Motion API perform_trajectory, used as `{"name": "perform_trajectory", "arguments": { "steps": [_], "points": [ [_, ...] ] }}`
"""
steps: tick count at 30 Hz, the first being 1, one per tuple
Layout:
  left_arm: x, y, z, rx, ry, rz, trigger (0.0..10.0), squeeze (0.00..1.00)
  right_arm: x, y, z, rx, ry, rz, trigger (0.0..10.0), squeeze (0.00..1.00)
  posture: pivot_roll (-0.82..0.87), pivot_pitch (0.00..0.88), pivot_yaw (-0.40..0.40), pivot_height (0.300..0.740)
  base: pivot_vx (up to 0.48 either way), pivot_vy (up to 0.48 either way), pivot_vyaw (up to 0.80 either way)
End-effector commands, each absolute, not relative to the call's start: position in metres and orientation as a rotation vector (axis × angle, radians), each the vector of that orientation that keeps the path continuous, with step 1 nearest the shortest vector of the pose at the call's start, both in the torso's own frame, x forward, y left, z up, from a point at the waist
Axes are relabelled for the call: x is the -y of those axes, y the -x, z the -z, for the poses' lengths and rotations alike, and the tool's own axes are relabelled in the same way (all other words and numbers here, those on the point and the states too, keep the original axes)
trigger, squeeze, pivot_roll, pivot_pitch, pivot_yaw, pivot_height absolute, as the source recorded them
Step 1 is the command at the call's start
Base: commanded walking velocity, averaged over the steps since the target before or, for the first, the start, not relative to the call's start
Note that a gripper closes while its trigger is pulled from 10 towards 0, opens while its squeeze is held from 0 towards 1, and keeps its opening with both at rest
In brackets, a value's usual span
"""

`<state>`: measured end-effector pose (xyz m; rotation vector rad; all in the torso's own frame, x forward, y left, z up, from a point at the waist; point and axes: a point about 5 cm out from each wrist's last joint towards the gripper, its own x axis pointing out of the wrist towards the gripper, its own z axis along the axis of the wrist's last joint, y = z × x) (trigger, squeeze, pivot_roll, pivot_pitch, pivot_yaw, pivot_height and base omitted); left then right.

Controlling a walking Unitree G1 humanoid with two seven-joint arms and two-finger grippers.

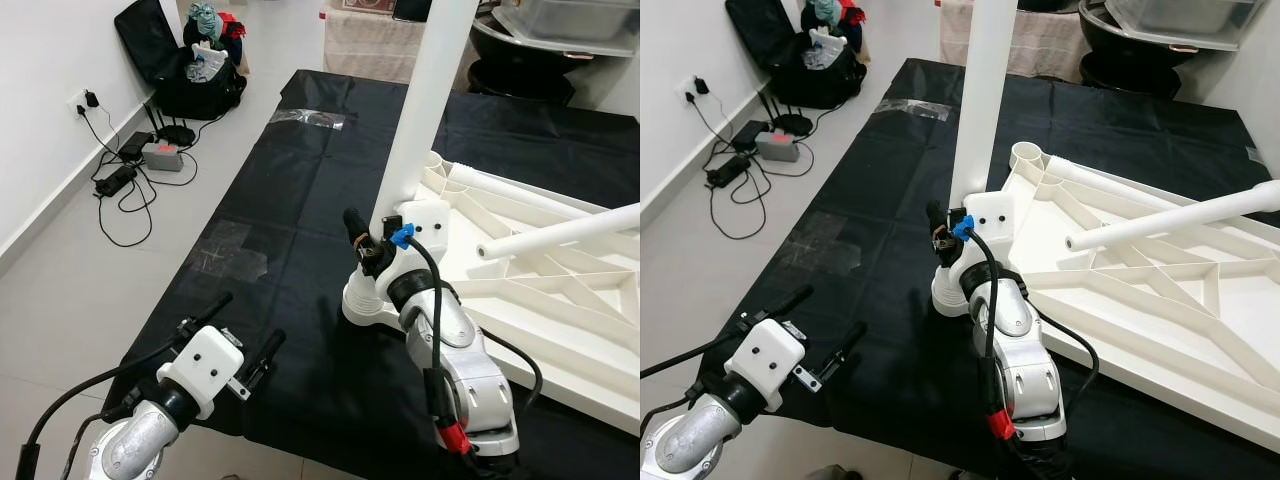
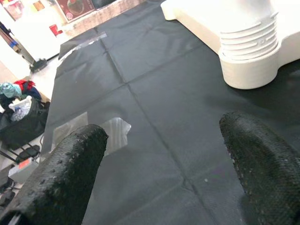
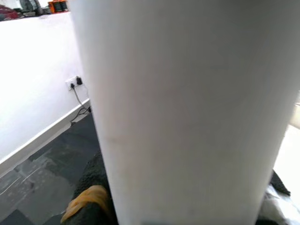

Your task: Building children table

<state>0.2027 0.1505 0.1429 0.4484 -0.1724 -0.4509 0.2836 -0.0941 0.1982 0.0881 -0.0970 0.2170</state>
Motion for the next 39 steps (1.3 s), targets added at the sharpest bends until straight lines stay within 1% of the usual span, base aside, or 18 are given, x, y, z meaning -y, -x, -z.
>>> {"name": "perform_trajectory", "arguments": {
  "steps": [1,7,9,10,15,18,24,26,27,30,32,33,34,35,36,37,38,39],
  "points": [
    [-0.151,-0.203,-0.138,0.156,-0.455,0.448,10.0,0.00,0.085,-0.275,-0.174,0.013,-0.262,-0.139,10.0,0.00,0.03,0.110,-0.017,0.740,0.000,0.000,0.00],
    [-0.153,-0.208,-0.136,0.160,-0.461,0.446,10.0,0.00,0.080,-0.280,-0.179,0.047,-0.271,-0.148,10.0,0.00,0.03,0.100,-0.013,0.740,0.000,0.000,0.00],
    [-0.152,-0.209,-0.136,0.160,-0.460,0.443,10.0,0.00,0.078,-0.286,-0.196,0.128,-0.273,-0.225,10.0,0.00,0.03,0.095,-0.012,0.740,0.000,0.000,0.00],
    [-0.152,-0.210,-0.136,0.162,-0.460,0.440,10.0,0.00,0.077,-0.290,-0.212,0.199,-0.280,-0.301,10.0,0.00,0.03,0.095,-0.012,0.740,0.000,0.000,0.00],
    [-0.152,-0.211,-0.135,0.163,-0.460,0.438,10.0,0.00,0.079,-0.295,-0.232,0.288,-0.248,-0.381,10.0,0.00,0.03,0.088,-0.015,0.740,0.000,0.000,0.00],
    [-0.151,-0.214,-0.135,0.167,-0.459,0.437,10.0,0.00,0.086,-0.301,-0.262,0.395,-0.219,-0.476,10.0,0.00,0.03,0.083,-0.019,0.740,0.000,0.000,0.00],
    [-0.150,-0.216,-0.134,0.173,-0.457,0.433,10.0,0.00,0.088,-0.306,-0.278,0.452,-0.186,-0.555,10.0,0.00,0.03,0.074,-0.028,0.740,0.000,0.000,0.00],
    [-0.148,-0.218,-0.134,0.163,-0.469,0.440,10.0,0.00,0.086,-0.306,-0.282,0.479,-0.080,-0.668,10.0,0.00,0.03,0.071,-0.031,0.740,0.000,0.000,0.00],
    [-0.150,-0.224,-0.136,0.138,-0.459,0.426,10.0,0.00,0.086,-0.308,-0.281,0.479,0.057,-0.776,10.0,0.00,0.03,0.062,-0.037,0.740,0.000,0.000,0.00],
    [-0.150,-0.226,-0.136,0.132,-0.455,0.421,10.0,0.00,0.086,-0.309,-0.280,0.476,0.084,-0.796,10.0,0.00,0.03,0.062,-0.037,0.740,0.000,0.000,0.00],
    [-0.159,-0.242,-0.160,0.182,-0.379,0.388,10.0,0.00,0.096,-0.317,-0.280,0.441,0.214,-0.853,10.0,0.00,0.03,0.056,-0.041,0.740,0.000,0.000,0.00],
    [-0.170,-0.261,-0.203,0.287,-0.277,0.392,10.0,0.00,0.111,-0.331,-0.286,0.405,0.306,-0.825,10.0,0.00,0.03,0.046,-0.051,0.740,0.000,0.000,0.00],
    [-0.170,-0.261,-0.203,0.287,-0.277,0.392,10.0,0.00,0.111,-0.331,-0.286,0.405,0.306,-0.825,10.0,0.00,0.03,0.046,-0.051,0.740,0.000,0.000,0.00],
    [-0.172,-0.265,-0.216,0.318,-0.256,0.404,10.0,0.00,0.115,-0.334,-0.288,0.399,0.322,-0.808,10.0,0.00,0.03,0.046,-0.051,0.740,0.000,0.000,0.00],
    [-0.174,-0.268,-0.243,0.389,-0.245,0.468,10.0,0.00,0.121,-0.341,-0.291,0.376,0.352,-0.774,10.0,0.00,0.02,0.041,-0.048,0.740,0.000,0.000,0.00],
    [-0.174,-0.268,-0.243,0.389,-0.245,0.468,10.0,0.00,0.121,-0.341,-0.291,0.376,0.352,-0.774,10.0,0.00,0.02,0.041,-0.048,0.740,0.000,0.000,0.00],
    [-0.174,-0.269,-0.259,0.433,-0.247,0.515,10.0,0.00,0.124,-0.345,-0.293,0.361,0.370,-0.754,10.0,0.00,0.02,0.041,-0.048,0.740,0.000,0.000,0.00],
    [-0.166,-0.262,-0.292,0.515,-0.288,0.698,10.0,0.00,0.129,-0.353,-0.294,0.316,0.402,-0.714,10.0,0.00,0.02,0.028,-0.039,0.740,0.000,0.000,0.00]
  ]
}}
